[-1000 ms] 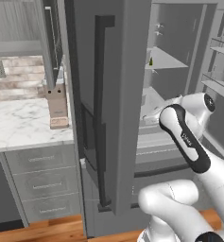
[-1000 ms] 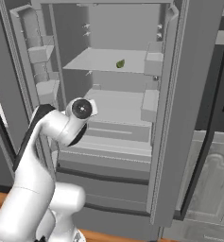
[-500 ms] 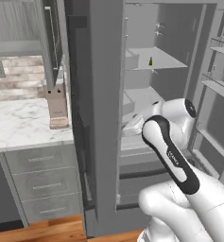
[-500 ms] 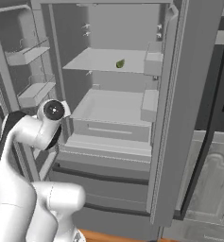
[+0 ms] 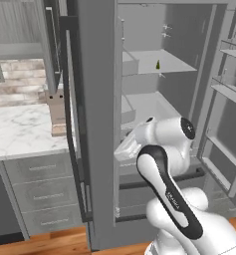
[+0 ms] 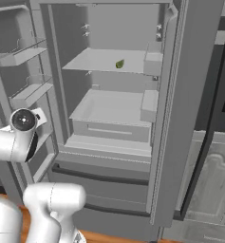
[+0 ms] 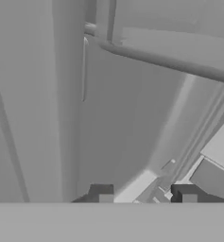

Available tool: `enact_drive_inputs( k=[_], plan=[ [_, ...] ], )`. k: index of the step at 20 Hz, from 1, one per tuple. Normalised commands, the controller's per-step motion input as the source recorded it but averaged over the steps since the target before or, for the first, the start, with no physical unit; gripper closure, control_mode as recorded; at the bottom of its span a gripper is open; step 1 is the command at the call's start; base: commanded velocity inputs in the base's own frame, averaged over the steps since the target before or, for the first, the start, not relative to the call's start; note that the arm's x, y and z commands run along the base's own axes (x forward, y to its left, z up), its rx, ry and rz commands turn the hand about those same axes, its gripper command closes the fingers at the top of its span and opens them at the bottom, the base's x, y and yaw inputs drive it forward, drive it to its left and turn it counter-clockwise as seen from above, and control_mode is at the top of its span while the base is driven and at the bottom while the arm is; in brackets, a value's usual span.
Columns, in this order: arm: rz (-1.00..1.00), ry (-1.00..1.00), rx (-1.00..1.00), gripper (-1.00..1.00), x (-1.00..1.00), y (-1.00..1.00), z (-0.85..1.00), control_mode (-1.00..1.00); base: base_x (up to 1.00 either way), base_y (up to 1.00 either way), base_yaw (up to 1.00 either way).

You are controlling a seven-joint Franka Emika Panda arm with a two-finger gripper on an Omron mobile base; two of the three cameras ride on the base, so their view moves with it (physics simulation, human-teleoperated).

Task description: There is a bowl on the dining counter. Grab a lemon wedge from the fridge and place it in the bowl. Then get the liquor bottle and glass cup from the cabinet and place them next to the bowl.

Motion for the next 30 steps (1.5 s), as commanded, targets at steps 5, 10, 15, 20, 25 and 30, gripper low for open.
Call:
enact_drive_inputs(
  k=[5, 10, 15, 20, 25, 30],
  plan=[
    [-0.12, 0.02, 0.08, -1.00, -0.21, -0.42, 0.34, -1.00, 0.00, 0.00, 0.00],
    [-0.17, 0.05, 0.10, -1.00, -0.17, -0.91, 0.39, -1.00, 0.00, 0.00, 0.00],
    [-0.24, 0.00, 0.05, -1.00, -0.24, -0.66, 0.63, -1.00, 0.00, 0.00, 0.00],
    [-0.31, 0.03, 0.08, -1.00, -0.19, -0.57, 0.81, -1.00, 0.00, 0.00, 0.00],
    [-0.43, 0.12, 0.03, -1.00, -0.08, -0.53, 0.52, -1.00, 0.00, 0.00, 0.00],
    [-0.23, 0.03, 0.00, -1.00, 0.00, -0.27, 0.02, -1.00, 0.00, 0.00, 0.00]
  ],
)
